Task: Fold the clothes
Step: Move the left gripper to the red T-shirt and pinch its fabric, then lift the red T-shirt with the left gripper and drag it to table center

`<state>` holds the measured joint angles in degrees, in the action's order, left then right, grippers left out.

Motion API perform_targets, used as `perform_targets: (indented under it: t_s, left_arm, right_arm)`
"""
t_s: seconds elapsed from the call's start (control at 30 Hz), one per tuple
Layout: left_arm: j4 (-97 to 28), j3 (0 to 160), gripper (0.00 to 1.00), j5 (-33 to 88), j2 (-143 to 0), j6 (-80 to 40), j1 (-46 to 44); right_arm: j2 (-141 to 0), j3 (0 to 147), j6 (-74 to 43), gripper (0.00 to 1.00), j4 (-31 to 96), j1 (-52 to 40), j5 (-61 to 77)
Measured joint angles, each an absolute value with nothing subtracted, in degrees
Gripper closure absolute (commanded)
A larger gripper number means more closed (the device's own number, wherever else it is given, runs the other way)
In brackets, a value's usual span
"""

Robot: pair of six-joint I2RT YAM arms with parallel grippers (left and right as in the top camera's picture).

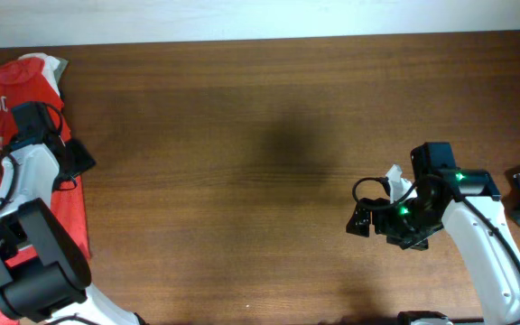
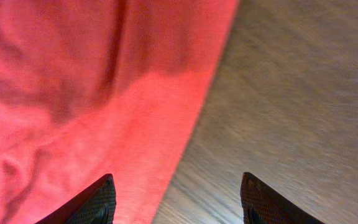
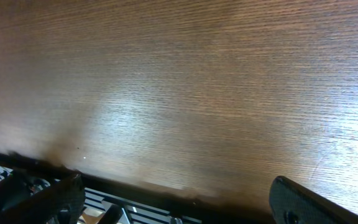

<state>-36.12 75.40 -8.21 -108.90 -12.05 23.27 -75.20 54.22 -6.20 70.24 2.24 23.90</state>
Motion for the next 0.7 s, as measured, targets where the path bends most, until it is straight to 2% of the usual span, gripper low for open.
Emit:
perform_targets:
  t_s: [0.23, 0.27, 0.3, 0.37, 0.4, 0.43, 0.7]
  left_arm:
    - [-38.04, 76.64, 0.36, -12.49, -115.87, -12.38, 23.27]
    - [-38.39, 76.86, 0.45, -12.73, -116.38, -12.53, 23.27]
    - [-38.61, 77.17, 0.68, -12.73, -116.57, -12.67, 23.27]
    - [-38.70, 77.25, 0.72, -12.71, -116.88, -12.78, 23.27]
    - [-38.74, 77.25, 0.82, -12.97, -116.97, -12.86, 23.22]
    - [-38.96, 77.25, 0.99, -13.82, -117.01, -13.10, 23.22]
    - [-40.56, 77.38, 1.00, -17.10, -117.51, -13.56, 23.09]
  right_arm:
    - [-75.20, 54.22, -6.22, 0.02, 69.65, 2.24, 25.30]
    - [-75.22, 54.22, -6.24, 0.01, 69.56, 2.24, 25.47]
    - [-75.22, 54.22, -6.24, 0.01, 69.32, 2.24, 25.65]
    - [-75.22, 54.22, -6.24, 0.01, 68.73, 2.24, 25.65]
    - [-75.22, 54.22, -6.24, 0.01, 68.73, 2.24, 25.67]
    - [-75.22, 54.22, -6.24, 0.01, 68.73, 2.24, 25.65]
    - [-75.22, 54.22, -6.24, 0.01, 67.09, 2.24, 25.65]
